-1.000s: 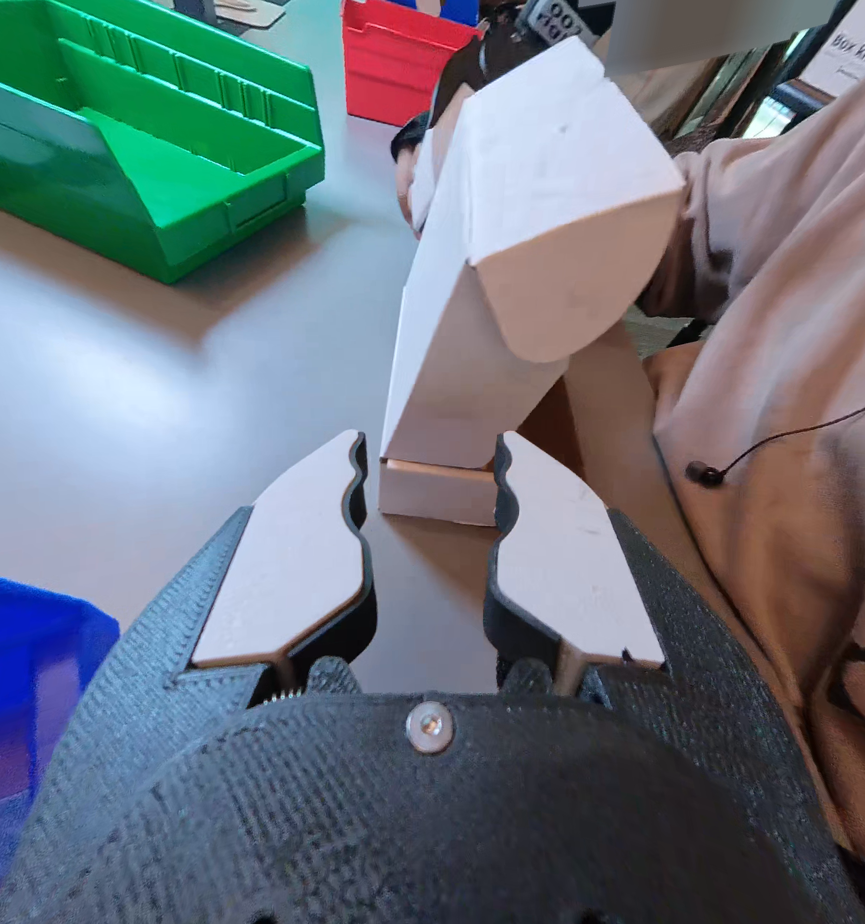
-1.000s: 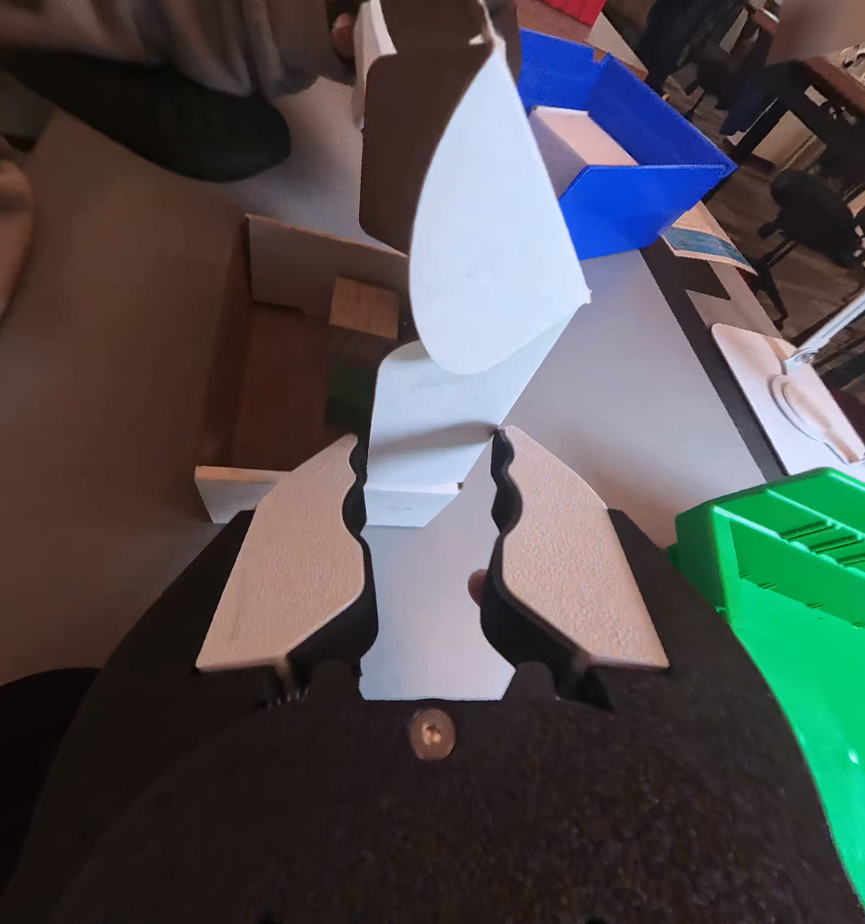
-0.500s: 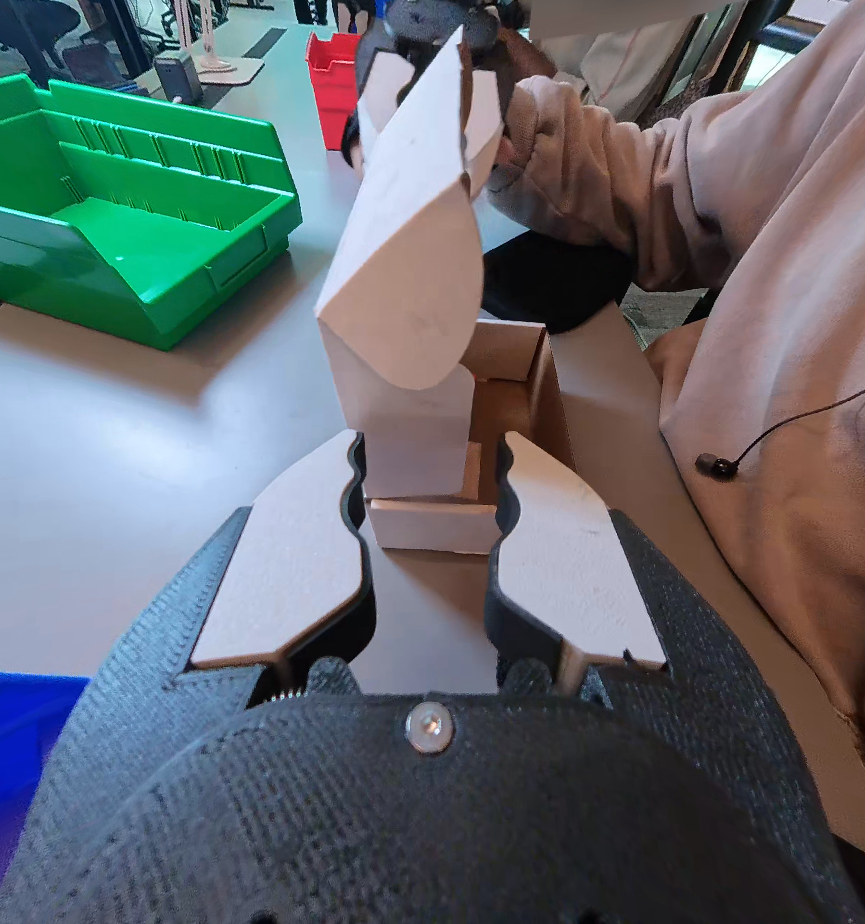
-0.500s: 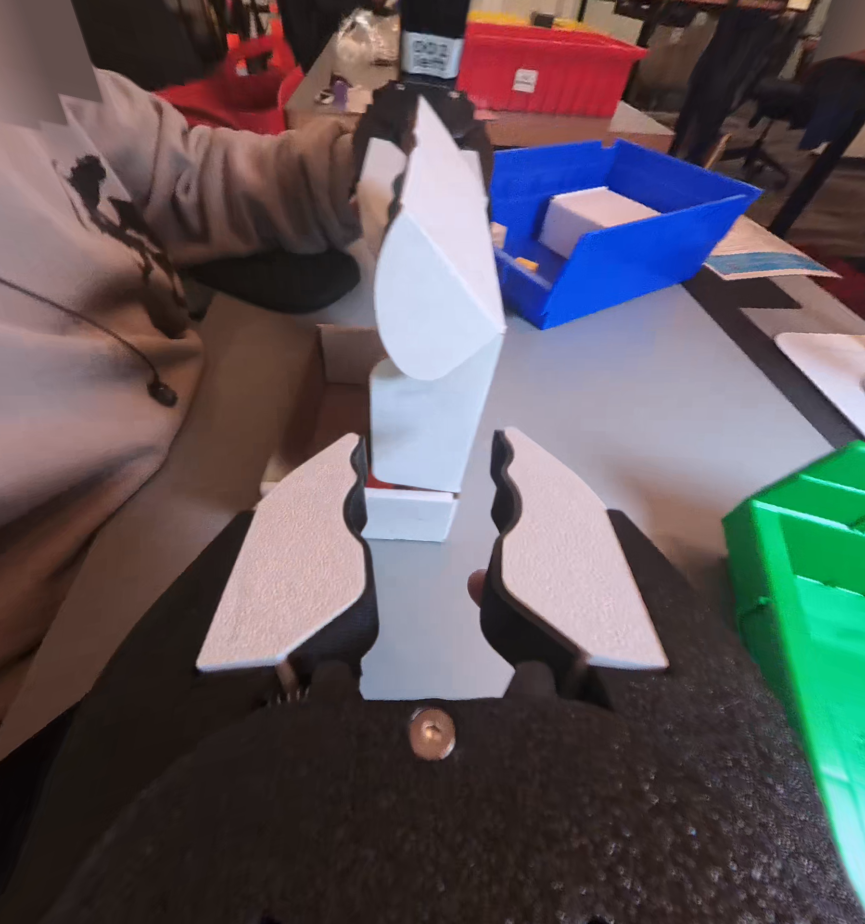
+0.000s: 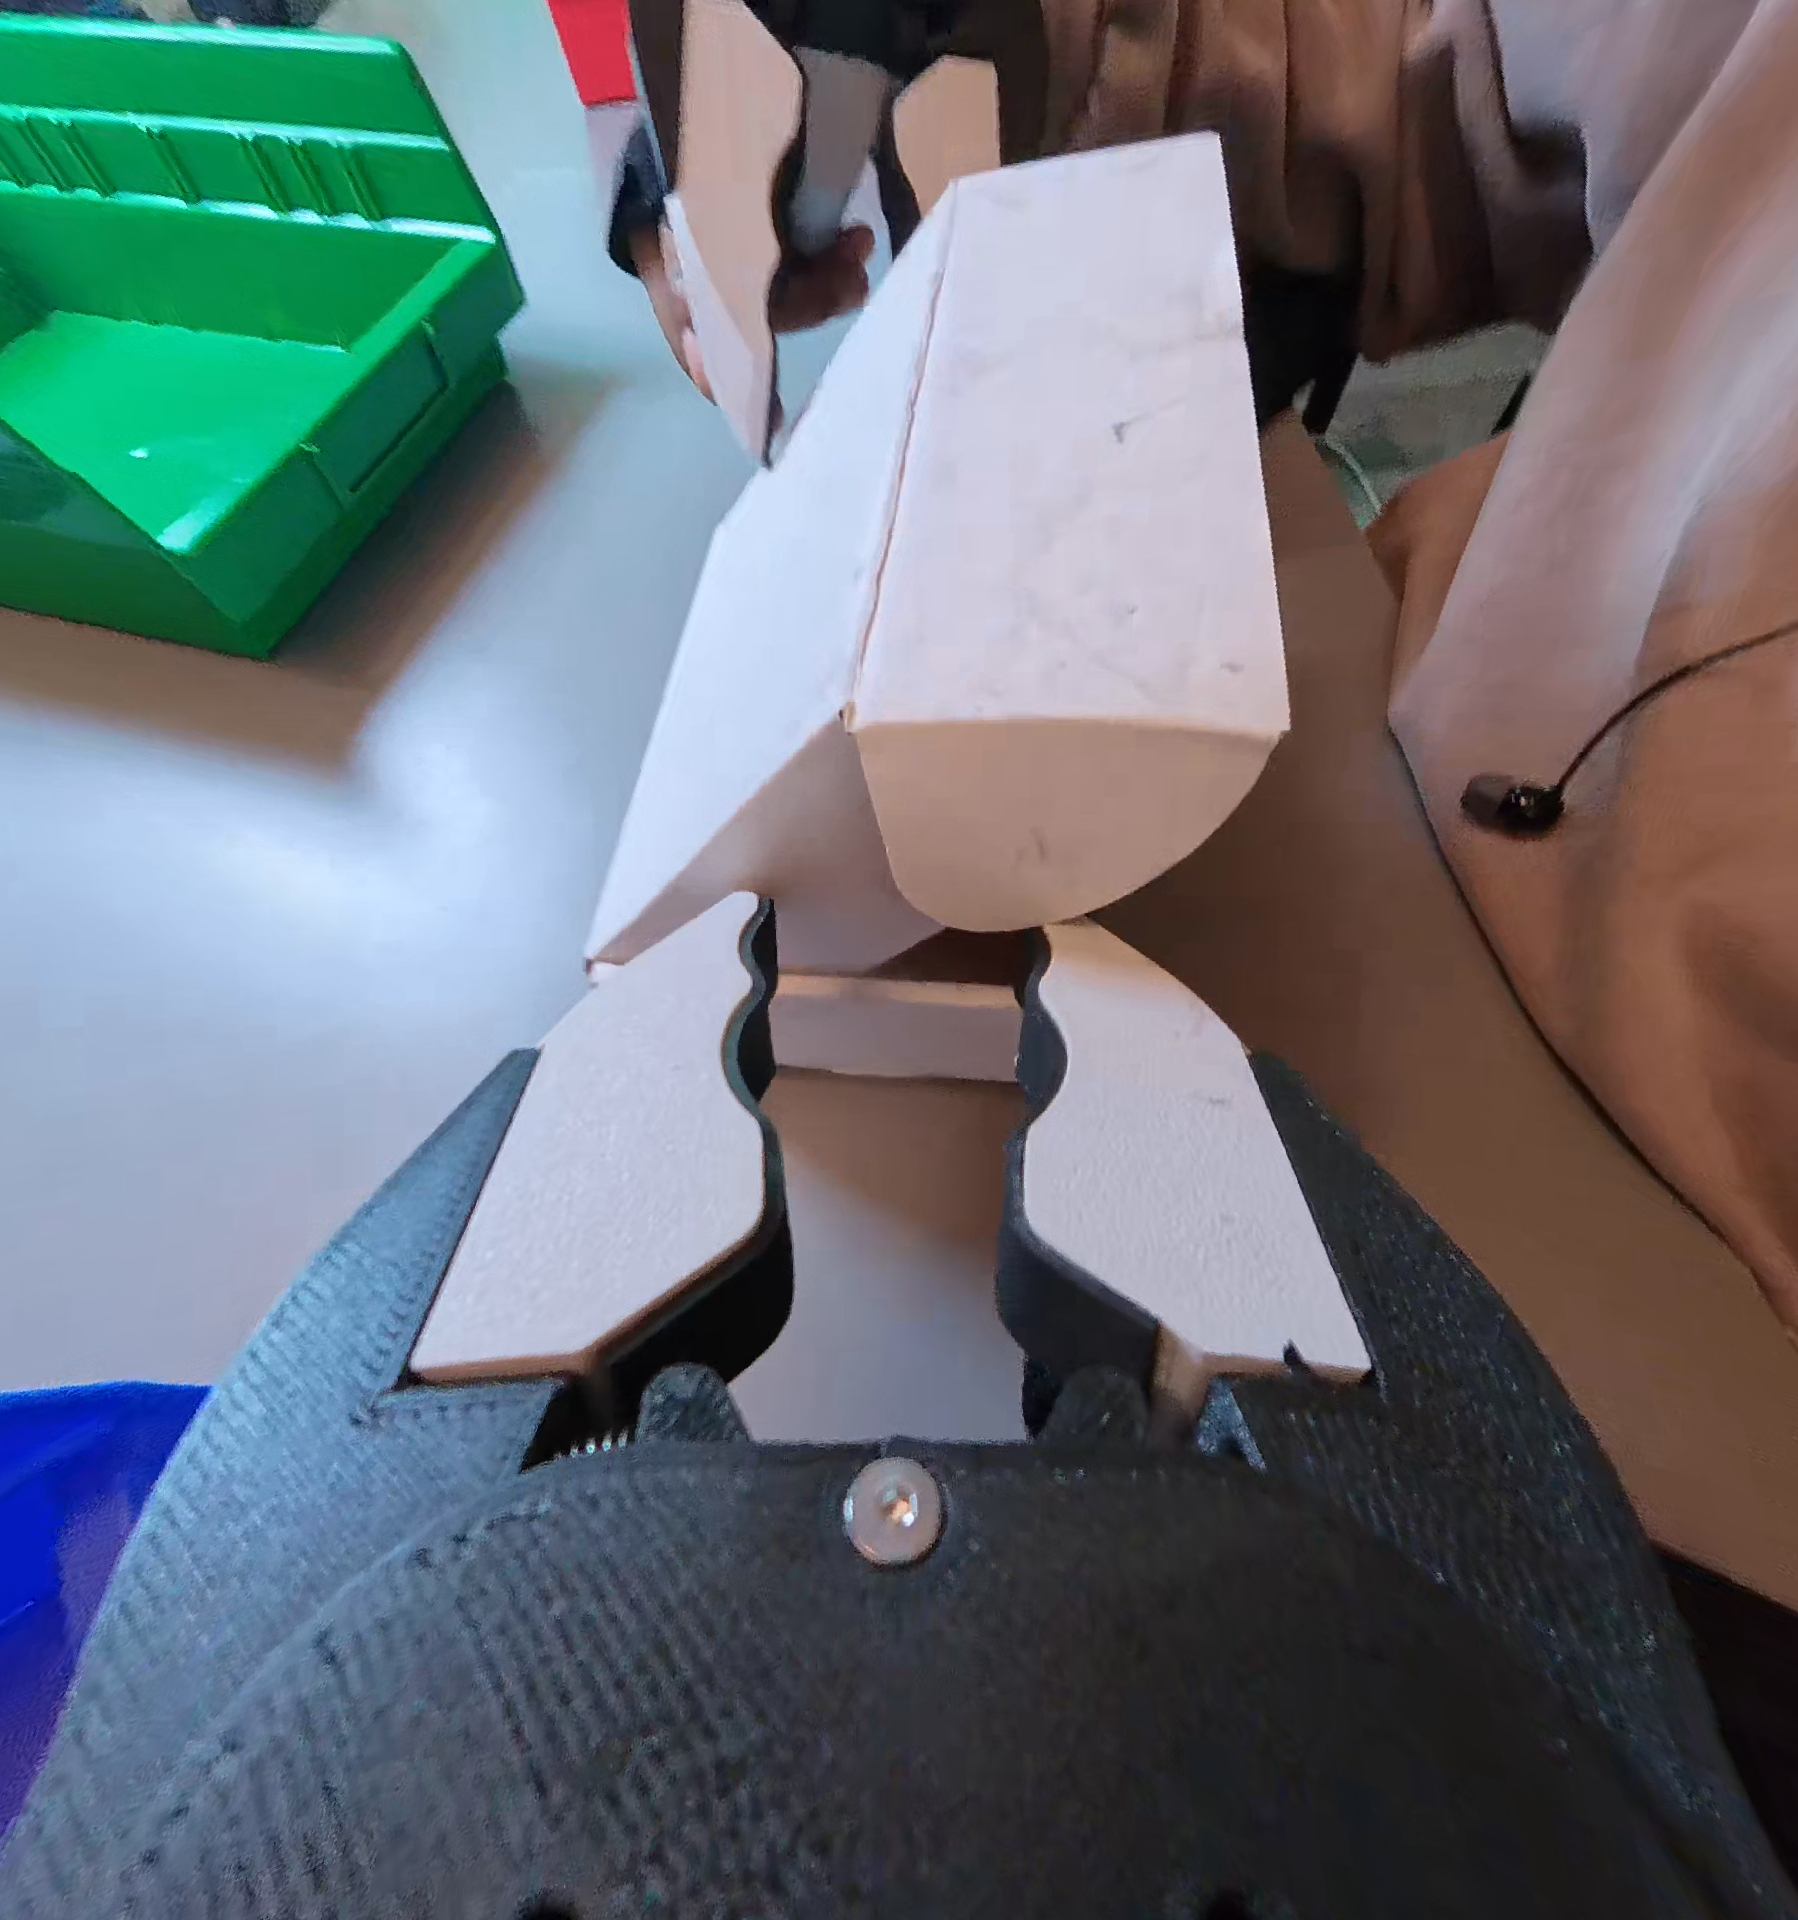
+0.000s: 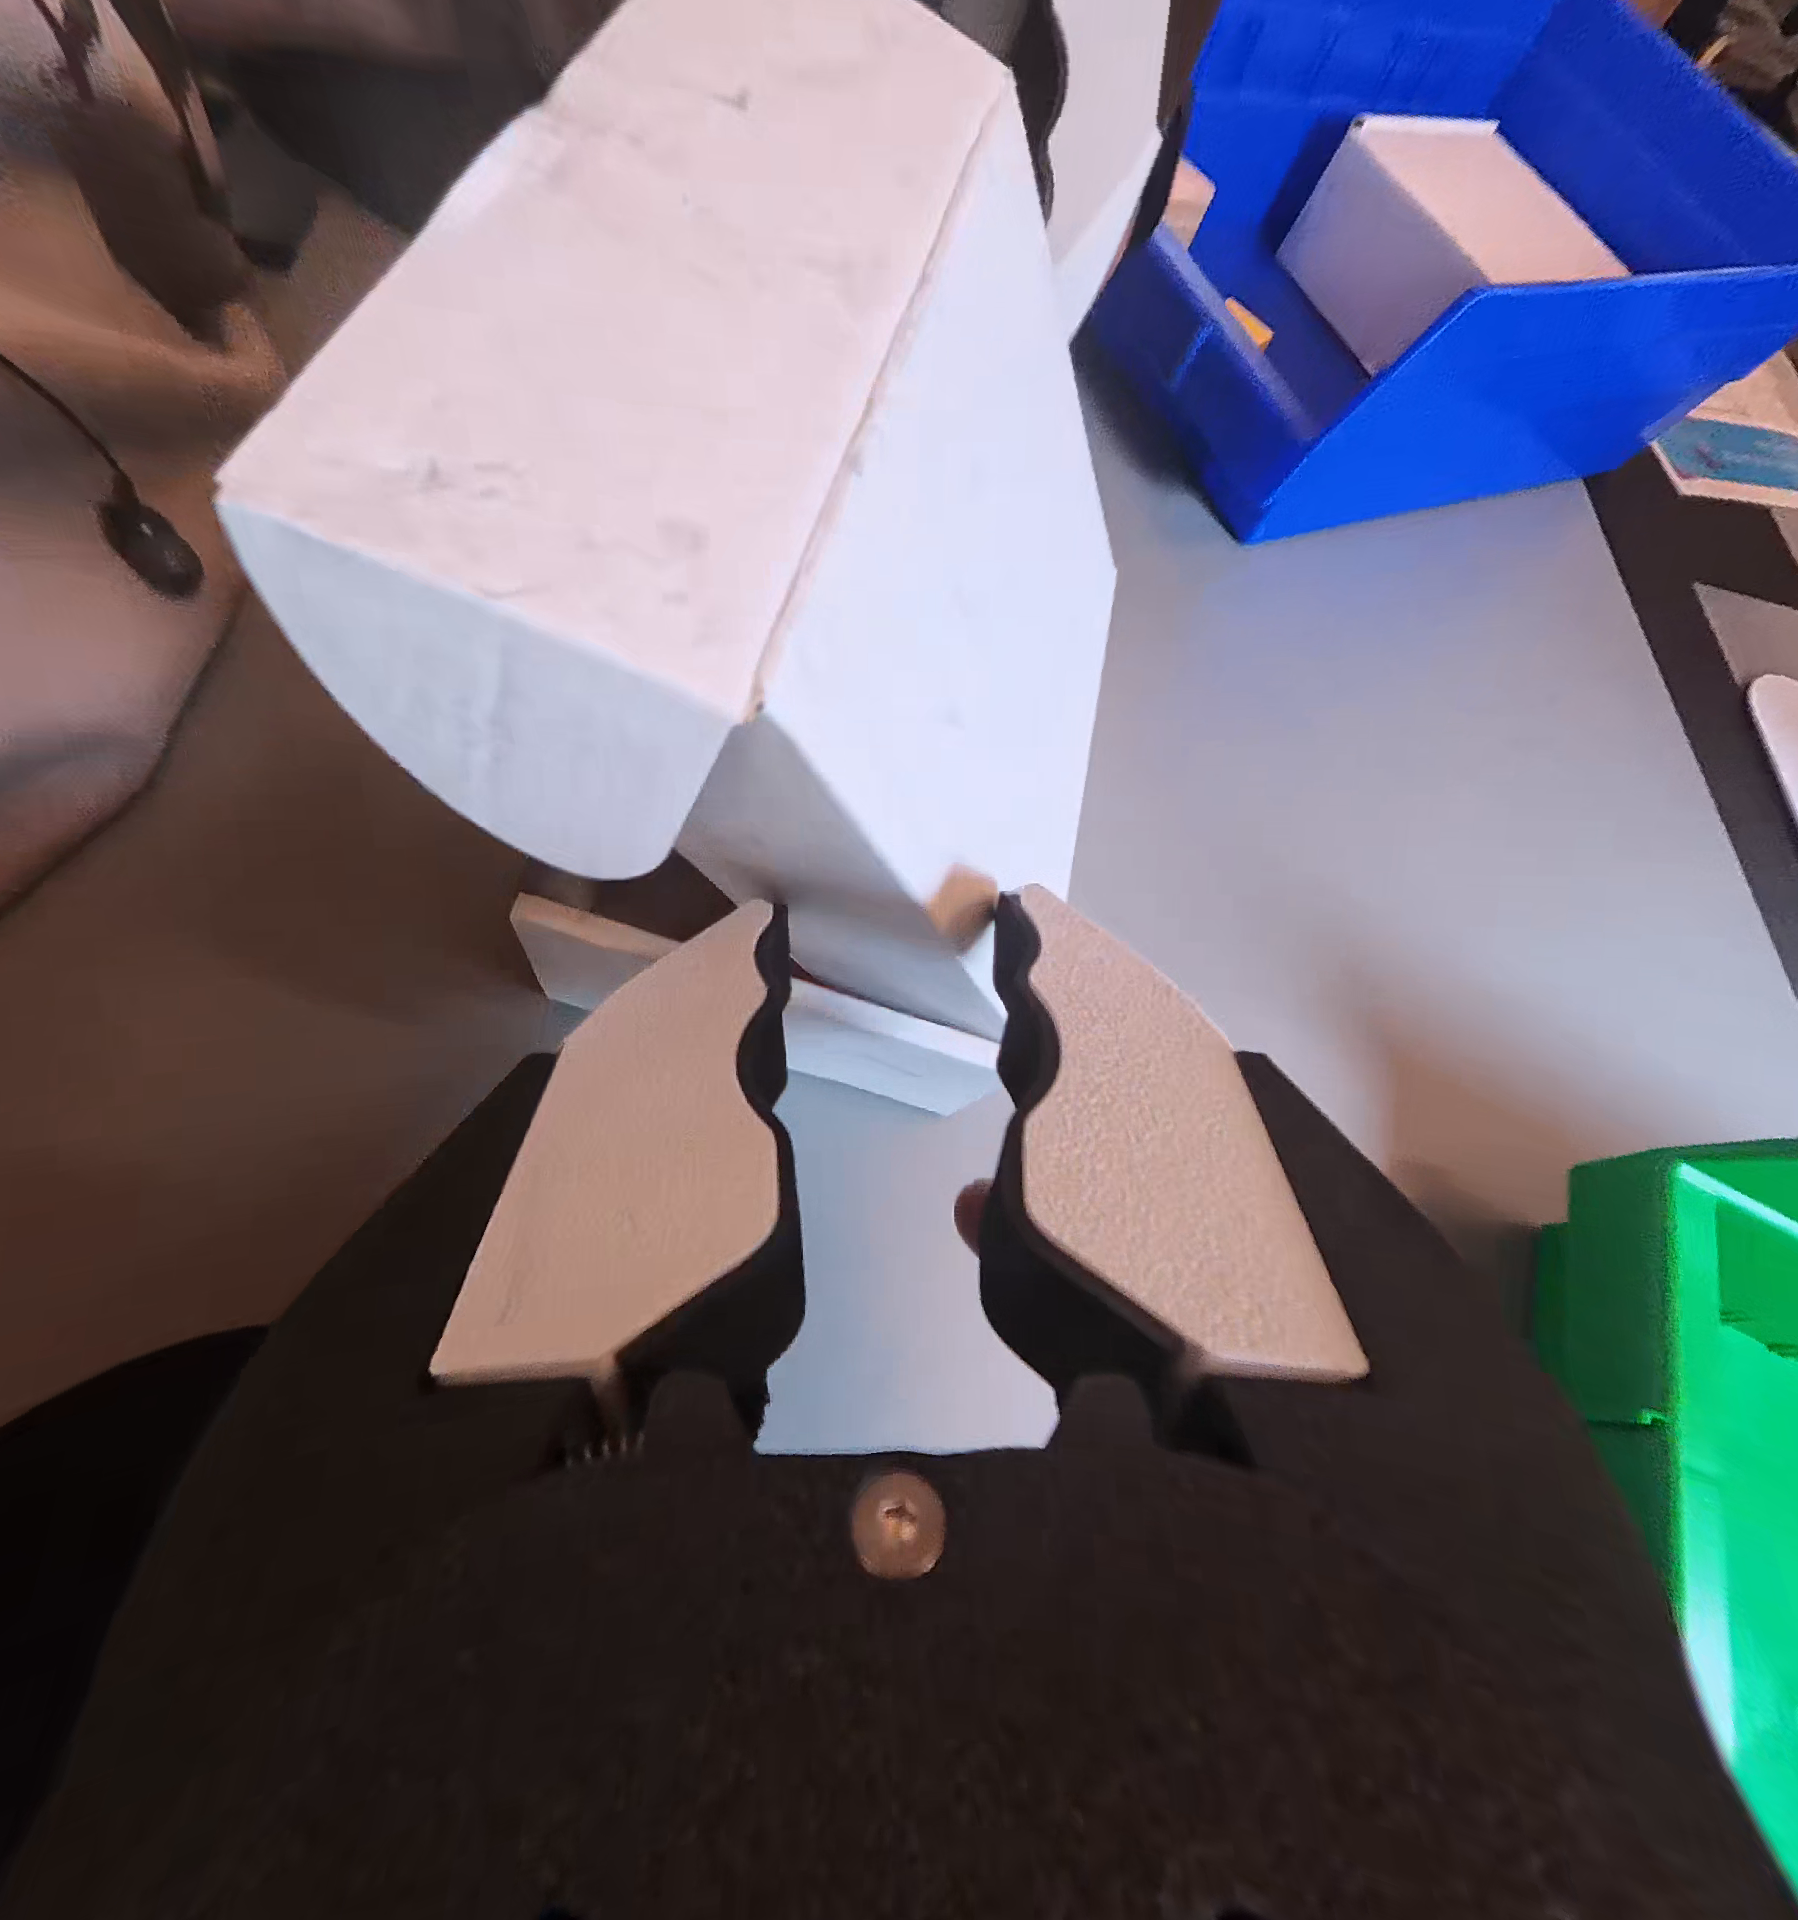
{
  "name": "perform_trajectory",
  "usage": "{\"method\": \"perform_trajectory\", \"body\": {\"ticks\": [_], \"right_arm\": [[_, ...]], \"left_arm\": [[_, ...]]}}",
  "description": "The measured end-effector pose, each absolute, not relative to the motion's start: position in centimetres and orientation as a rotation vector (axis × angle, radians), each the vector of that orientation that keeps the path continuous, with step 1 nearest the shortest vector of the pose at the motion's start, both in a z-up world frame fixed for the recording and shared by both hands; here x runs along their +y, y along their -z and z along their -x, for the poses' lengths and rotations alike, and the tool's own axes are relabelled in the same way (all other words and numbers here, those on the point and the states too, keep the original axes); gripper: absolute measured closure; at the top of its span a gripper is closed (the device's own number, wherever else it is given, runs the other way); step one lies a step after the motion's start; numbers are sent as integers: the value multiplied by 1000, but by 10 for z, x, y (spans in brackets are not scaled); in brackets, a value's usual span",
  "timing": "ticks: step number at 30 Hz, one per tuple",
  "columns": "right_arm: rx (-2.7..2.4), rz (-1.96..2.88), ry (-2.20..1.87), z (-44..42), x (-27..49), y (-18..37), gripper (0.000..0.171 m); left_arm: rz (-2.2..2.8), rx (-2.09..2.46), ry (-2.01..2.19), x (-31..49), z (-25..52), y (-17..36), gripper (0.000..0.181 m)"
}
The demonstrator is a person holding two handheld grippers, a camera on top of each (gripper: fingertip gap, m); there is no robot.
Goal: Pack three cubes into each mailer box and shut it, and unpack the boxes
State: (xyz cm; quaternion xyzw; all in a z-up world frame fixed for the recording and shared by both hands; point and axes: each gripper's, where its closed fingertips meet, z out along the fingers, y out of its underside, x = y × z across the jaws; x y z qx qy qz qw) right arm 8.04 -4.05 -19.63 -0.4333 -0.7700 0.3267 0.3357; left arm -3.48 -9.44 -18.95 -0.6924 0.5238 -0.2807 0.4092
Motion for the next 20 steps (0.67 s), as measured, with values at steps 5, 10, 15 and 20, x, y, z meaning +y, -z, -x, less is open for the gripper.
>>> {"method": "perform_trajectory", "body": {"ticks": [5, 10, 15, 20], "right_arm": [[-2095, 1133, -682, -84, -42, 207, 128], [-2081, 1209, -730, -100, -42, 196, 119], [-1876, 1136, -1155, -109, -75, 134, 118], [-1943, 1271, -1056, -89, -96, 148, 112]], "left_arm": [[1858, 1437, 666, -115, 39, 211, 140], [1803, 1284, 745, -117, 60, 184, 133], [1582, 1074, 892, -113, 56, 121, 134], [1888, 1191, 840, -111, 26, 158, 132]]}}
